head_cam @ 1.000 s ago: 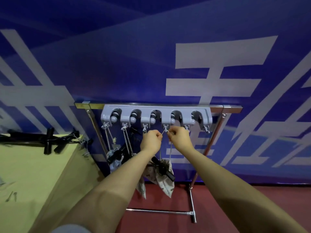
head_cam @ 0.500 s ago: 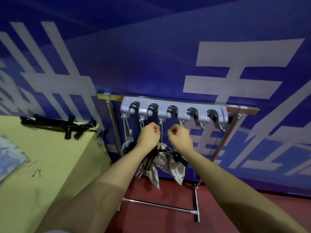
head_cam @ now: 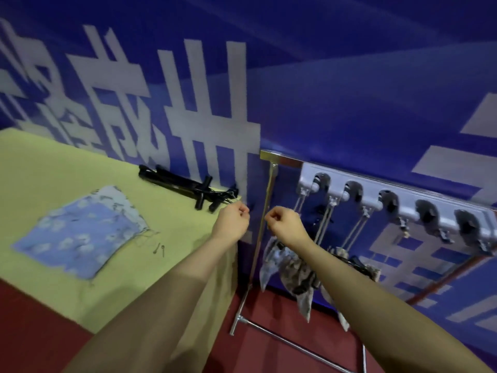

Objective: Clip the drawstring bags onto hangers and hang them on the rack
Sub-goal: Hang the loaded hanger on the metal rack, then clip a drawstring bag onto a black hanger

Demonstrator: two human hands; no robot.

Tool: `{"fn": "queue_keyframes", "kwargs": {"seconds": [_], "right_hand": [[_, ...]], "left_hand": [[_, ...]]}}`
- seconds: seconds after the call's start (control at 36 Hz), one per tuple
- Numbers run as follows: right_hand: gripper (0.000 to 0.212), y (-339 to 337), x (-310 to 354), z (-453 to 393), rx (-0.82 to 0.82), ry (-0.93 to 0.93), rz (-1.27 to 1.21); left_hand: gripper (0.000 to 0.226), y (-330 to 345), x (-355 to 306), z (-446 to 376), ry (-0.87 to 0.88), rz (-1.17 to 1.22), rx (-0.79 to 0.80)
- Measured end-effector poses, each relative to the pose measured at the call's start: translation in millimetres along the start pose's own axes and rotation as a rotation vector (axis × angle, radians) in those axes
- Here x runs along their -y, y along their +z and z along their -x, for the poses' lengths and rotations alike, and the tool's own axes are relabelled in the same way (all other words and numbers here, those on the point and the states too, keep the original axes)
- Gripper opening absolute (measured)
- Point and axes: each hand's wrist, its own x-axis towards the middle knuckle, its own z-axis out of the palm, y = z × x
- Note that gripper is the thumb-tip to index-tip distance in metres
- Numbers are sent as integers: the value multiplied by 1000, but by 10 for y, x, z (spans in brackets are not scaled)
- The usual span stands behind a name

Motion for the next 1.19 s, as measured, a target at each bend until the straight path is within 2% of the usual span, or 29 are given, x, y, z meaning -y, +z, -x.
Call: {"fn": "queue_keyframes", "kwargs": {"seconds": [0.31,0.56,0.64,0.75,0.89,1.03,1.11,1.19], "right_hand": [[17,1437,948,-460,95,33,-48],[18,2301,1405,-827,178,24,-30],[20,2572,1433,-948,232,5,32],[26,2898,1404,-1132,358,-46,141],[35,3198,1320,-1288,521,-124,278],[45,3453,1211,-1373,586,-269,396],[50,3551,1143,-1427,614,-323,515],[46,3636,1116,-1469,593,-321,547]], "left_hand": [[18,-1365,1065,-379,-41,-117,14],[25,-2072,1783,-597,-161,-164,16],[21,-2177,2038,-665,-205,-151,29],[8,-2255,2388,-817,-308,-247,9],[36,-2193,2711,-890,-313,-579,79],[39,-2073,2857,-939,-338,-672,71],[31,-2028,2930,-956,-347,-676,67],[19,-2017,2989,-994,-345,-632,56]]}}
